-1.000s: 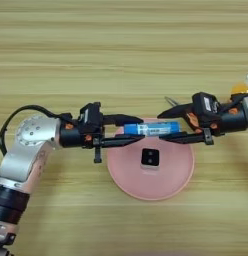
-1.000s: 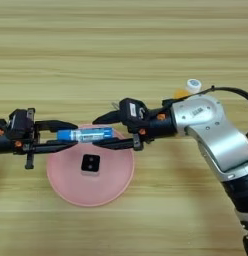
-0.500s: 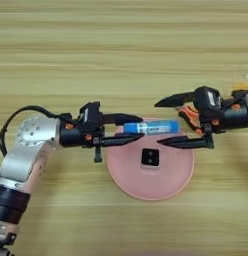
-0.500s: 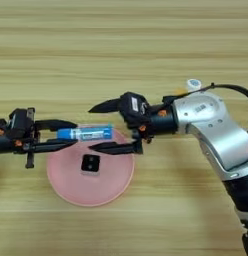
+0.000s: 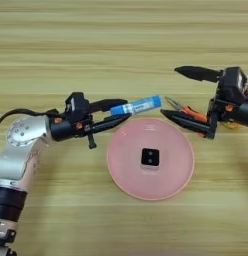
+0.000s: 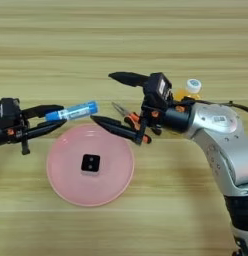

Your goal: Move the objects on the table

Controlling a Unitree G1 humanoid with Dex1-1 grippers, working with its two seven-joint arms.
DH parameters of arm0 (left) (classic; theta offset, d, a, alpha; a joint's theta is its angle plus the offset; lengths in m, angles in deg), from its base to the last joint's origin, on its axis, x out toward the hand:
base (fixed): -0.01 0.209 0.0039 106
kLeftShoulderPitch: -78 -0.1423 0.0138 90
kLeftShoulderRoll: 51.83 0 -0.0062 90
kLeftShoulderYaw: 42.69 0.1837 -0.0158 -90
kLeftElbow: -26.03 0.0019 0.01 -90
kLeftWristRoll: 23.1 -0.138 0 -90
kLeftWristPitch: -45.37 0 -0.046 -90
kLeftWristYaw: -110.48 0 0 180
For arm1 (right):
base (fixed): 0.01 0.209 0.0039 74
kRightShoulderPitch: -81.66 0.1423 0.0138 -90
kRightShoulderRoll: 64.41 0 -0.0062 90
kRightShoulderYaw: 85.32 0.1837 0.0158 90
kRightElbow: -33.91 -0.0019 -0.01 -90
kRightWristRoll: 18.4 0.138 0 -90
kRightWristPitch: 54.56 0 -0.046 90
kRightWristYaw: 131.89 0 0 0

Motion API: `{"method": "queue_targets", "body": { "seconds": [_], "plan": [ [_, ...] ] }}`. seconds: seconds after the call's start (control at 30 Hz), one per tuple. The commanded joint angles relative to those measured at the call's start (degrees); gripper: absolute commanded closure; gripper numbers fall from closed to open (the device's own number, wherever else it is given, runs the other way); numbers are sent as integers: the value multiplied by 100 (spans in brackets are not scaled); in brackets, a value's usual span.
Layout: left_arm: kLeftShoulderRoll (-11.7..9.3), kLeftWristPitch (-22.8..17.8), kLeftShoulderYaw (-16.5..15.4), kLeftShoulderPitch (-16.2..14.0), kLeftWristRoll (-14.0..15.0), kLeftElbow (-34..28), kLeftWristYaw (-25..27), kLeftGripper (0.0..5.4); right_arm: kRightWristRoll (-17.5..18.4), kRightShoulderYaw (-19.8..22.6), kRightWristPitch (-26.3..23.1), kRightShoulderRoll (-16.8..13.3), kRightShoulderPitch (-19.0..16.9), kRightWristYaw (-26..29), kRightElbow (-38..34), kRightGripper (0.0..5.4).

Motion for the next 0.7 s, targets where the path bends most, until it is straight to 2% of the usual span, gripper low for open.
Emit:
{"method": "queue_targets", "body": {
  "seconds": [0.03, 0.13, 0.23, 0.37, 0.53, 0.57, 0.7],
  "plan": [
    [105, 182, -179, -49, -318, 53, -570, 405, -196, 100, 267, 200, -220, -393, 12, 0],
    [204, 95, -323, -34, -620, 117, -1289, 405, -271, 104, 358, 433, -409, -758, 99, 0],
    [285, -34, -357, -126, -825, -26, -1831, 405, -516, 2, 593, 599, -585, -1005, 231, 0],
    [392, -91, -439, -230, -1170, 15, -2559, 405, -909, -109, 1000, 987, -800, -1483, 461, 0],
    [490, -388, -435, -378, -1328, -61, -3123, 405, -1330, -266, 1576, 1339, -919, -1866, 788, 0],
    [494, -378, -419, -379, -1431, -58, -3254, 405, -1376, -256, 1682, 1400, -932, -1936, 864, 0],
    [649, -442, -530, -371, -1514, 4, -3693, 405, -1602, -223, 2163, 1654, -945, -2250, 1159, 0]
  ]
}}
